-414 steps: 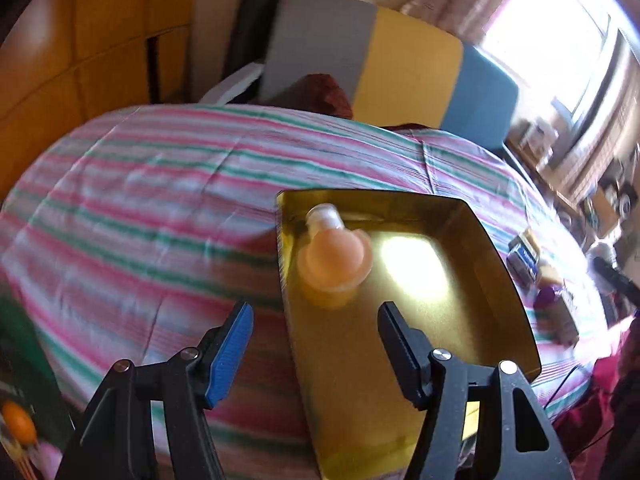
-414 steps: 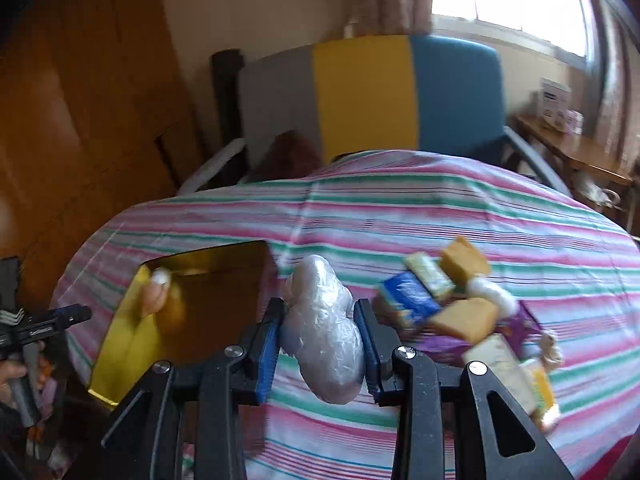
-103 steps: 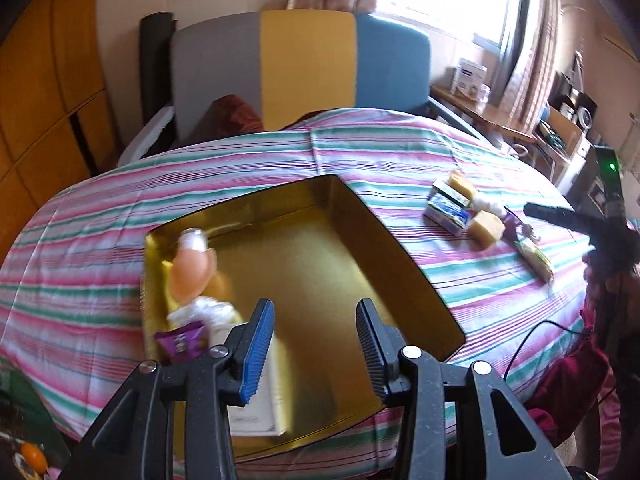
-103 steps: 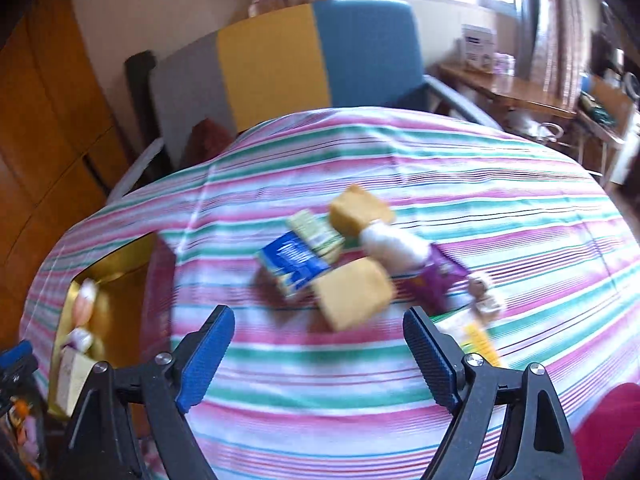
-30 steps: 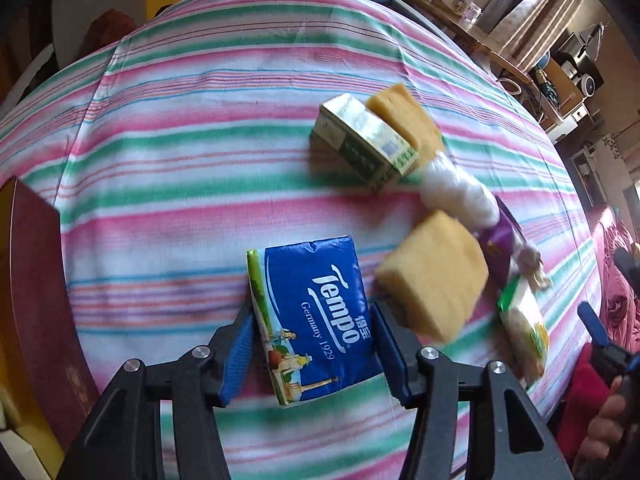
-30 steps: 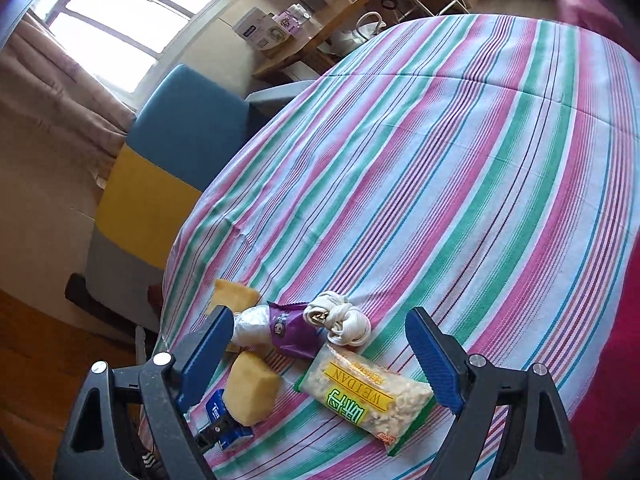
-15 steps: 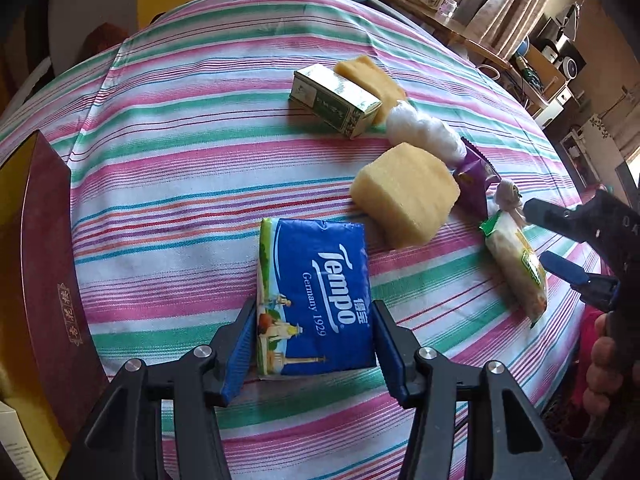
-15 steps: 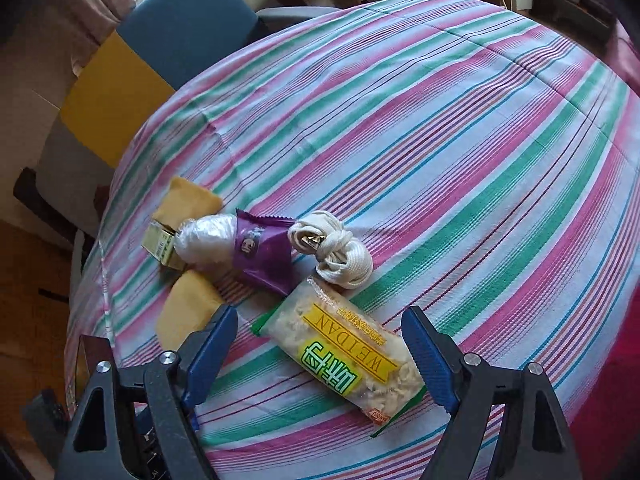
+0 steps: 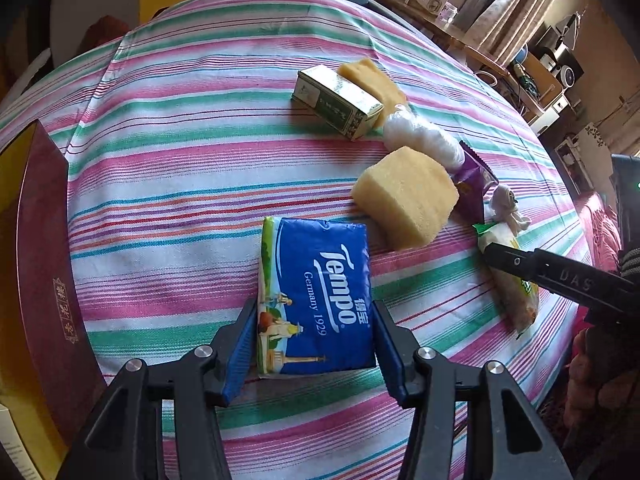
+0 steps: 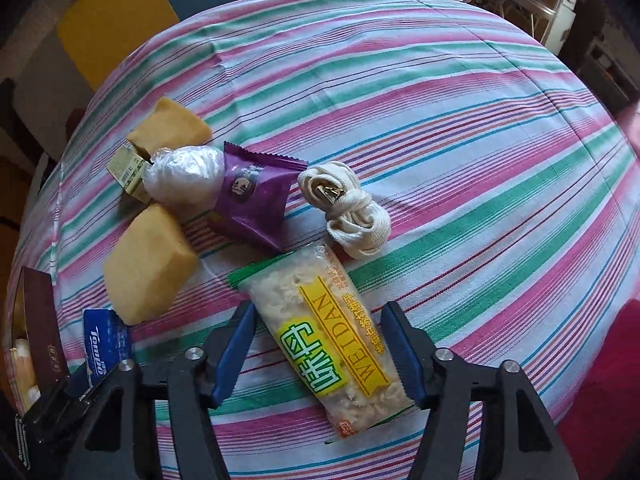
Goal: Organize objects
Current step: 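Lift the blue Tempo tissue pack with the left gripper, then carry the Tempo pack into the gold tray with left while right grasps the WEIDAN bag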
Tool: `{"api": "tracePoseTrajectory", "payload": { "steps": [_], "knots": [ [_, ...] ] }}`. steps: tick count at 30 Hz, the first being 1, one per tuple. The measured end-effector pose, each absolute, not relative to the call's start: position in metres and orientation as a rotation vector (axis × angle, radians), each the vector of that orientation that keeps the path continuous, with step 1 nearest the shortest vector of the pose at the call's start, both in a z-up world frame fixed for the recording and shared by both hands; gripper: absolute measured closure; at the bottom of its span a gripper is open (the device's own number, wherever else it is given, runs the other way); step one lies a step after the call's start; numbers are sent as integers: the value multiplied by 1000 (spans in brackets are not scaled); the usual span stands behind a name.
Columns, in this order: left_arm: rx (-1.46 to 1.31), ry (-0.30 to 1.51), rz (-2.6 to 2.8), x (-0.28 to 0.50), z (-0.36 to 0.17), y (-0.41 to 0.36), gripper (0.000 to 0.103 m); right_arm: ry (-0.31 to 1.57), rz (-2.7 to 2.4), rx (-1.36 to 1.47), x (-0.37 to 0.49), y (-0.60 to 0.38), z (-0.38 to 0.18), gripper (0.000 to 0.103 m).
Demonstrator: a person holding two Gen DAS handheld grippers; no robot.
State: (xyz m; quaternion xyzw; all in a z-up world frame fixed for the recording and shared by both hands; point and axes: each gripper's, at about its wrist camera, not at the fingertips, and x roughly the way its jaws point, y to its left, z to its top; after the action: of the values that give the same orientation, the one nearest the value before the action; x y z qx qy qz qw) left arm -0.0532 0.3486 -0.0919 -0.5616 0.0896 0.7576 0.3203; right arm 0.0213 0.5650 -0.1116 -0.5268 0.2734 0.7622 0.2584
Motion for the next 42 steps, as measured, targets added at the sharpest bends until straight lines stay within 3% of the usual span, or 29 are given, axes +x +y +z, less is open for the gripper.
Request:
{"api": "tracePoseTrajectory", "payload": {
  "steps": [5, 14, 22, 31, 42],
  "knots": [
    [-1464, 252, 1985, -49, -88, 347, 51, 645, 2085, -1461, 13, 556, -113, 51],
    [-1377, 139, 1917, -26, -44, 304, 51, 627, 2086, -1474, 11, 557, -114, 51],
    [-1325, 80, 2089, -71, 4, 214, 51, 585, 2088, -1489, 10, 555, -113, 52],
    [-1637, -113, 2216, -167, -48, 110, 51, 562, 2088, -1496, 11, 557, -110, 53],
    [-1746, -105, 2294, -205, -86, 97, 51, 555, 2091, -1499, 16, 564, -108, 53]
  ]
}}
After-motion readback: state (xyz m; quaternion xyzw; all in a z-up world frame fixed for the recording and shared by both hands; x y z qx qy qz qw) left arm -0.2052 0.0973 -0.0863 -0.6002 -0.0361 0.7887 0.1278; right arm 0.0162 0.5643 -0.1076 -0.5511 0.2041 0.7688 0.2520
